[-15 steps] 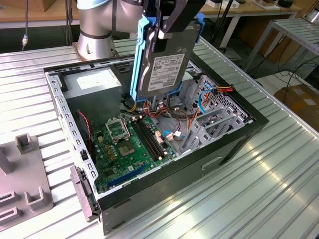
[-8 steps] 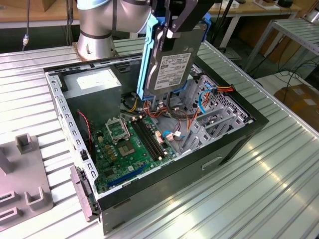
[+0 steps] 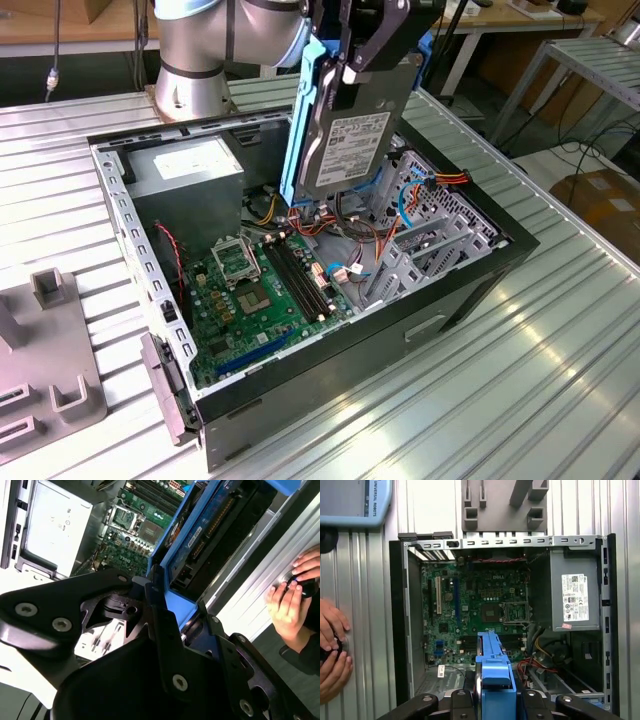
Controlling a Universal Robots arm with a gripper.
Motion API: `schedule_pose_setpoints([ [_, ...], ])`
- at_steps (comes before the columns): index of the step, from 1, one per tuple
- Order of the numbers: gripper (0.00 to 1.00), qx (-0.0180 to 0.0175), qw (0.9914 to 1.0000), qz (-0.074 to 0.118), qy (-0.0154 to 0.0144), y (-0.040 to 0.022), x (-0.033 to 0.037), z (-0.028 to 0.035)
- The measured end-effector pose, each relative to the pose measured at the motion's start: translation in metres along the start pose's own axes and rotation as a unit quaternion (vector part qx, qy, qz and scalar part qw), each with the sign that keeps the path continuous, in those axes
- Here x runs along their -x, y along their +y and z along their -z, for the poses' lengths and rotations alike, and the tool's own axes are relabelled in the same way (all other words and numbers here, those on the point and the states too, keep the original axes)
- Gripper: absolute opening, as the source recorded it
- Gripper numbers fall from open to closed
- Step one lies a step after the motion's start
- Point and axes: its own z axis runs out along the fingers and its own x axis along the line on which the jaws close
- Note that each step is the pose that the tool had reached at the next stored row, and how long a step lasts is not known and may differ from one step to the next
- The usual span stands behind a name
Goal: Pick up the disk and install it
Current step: 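Insert the disk into the insertion slot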
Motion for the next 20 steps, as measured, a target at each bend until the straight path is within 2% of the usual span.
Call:
schedule_pose_setpoints([
  [3,0.37,0.0000,1.00000,0.000,0.0000,-0.0010,-0.0035,-0.0001],
  [5,0.37,0.0000,1.00000,0.000,0.0000,-0.0037,-0.0040,-0.0003],
  [12,0.37,0.0000,1.00000,0.000,0.0001,-0.0218,-0.0039,-0.0006],
  [16,0.37,0.0000,1.00000,0.000,0.0002,-0.0262,-0.0060,-0.0010],
  [20,0.37,0.0000,1.00000,0.000,0.0001,-0.0288,-0.0120,-0.0015],
])
